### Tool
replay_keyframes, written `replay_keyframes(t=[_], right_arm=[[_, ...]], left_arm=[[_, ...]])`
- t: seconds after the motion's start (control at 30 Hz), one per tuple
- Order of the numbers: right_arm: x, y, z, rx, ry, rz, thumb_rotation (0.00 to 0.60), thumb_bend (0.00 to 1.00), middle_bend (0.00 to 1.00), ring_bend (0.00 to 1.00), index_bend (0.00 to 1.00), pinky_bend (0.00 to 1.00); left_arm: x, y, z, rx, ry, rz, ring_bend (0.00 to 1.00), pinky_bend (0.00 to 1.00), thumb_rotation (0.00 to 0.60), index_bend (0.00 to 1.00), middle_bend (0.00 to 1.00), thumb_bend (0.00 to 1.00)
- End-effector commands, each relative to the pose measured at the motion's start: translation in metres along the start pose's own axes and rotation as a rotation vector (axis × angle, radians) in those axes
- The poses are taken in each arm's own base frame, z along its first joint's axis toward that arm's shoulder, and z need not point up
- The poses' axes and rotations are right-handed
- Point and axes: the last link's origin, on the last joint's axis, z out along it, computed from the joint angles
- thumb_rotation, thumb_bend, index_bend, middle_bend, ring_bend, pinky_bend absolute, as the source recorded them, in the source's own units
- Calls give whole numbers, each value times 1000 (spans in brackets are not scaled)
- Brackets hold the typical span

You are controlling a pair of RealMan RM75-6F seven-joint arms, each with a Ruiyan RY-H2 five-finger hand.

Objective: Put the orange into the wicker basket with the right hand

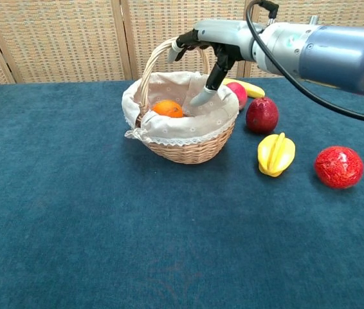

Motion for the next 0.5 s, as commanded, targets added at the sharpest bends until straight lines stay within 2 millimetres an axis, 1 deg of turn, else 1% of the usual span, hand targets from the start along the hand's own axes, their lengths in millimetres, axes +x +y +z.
replay_keyframes(t=[0.03,0.07,0.2,0.23,0.33,0.4,0.43,0.47,0.5], right_arm=[[8,13,-31,2,-18,-71,600,0,0,0,85,0],[9,16,-38,1,-23,-80,600,0,0,0,85,0],[15,31,-78,-6,-41,-117,600,0,0,0,84,0],[16,33,-83,-7,-42,-122,600,0,0,0,84,0],[18,49,-122,-13,-24,-171,600,0,0,0,85,0],[17,54,-134,-10,-15,-183,600,0,0,0,84,0],[16,58,-143,-11,-8,-196,600,0,0,0,84,0],[14,67,-159,-18,5,-224,600,0,0,0,84,0],[12,72,-170,-15,21,-233,600,0,0,0,84,0]], left_arm=[[0,1,-2,-7,1,0,0,0,600,0,0,0],[0,1,-3,-10,1,0,0,0,600,0,0,0],[0,3,-6,-25,5,-1,0,0,600,0,0,0],[0,4,-6,-27,6,-1,0,0,600,0,0,0],[0,5,-9,-41,14,1,0,0,600,0,0,0],[0,5,-11,-44,16,1,0,0,600,0,0,0],[0,6,-11,-47,17,1,0,0,600,0,0,0],[0,6,-13,-53,19,1,0,0,600,0,0,0],[1,7,-15,-56,22,1,0,0,600,0,0,0]])
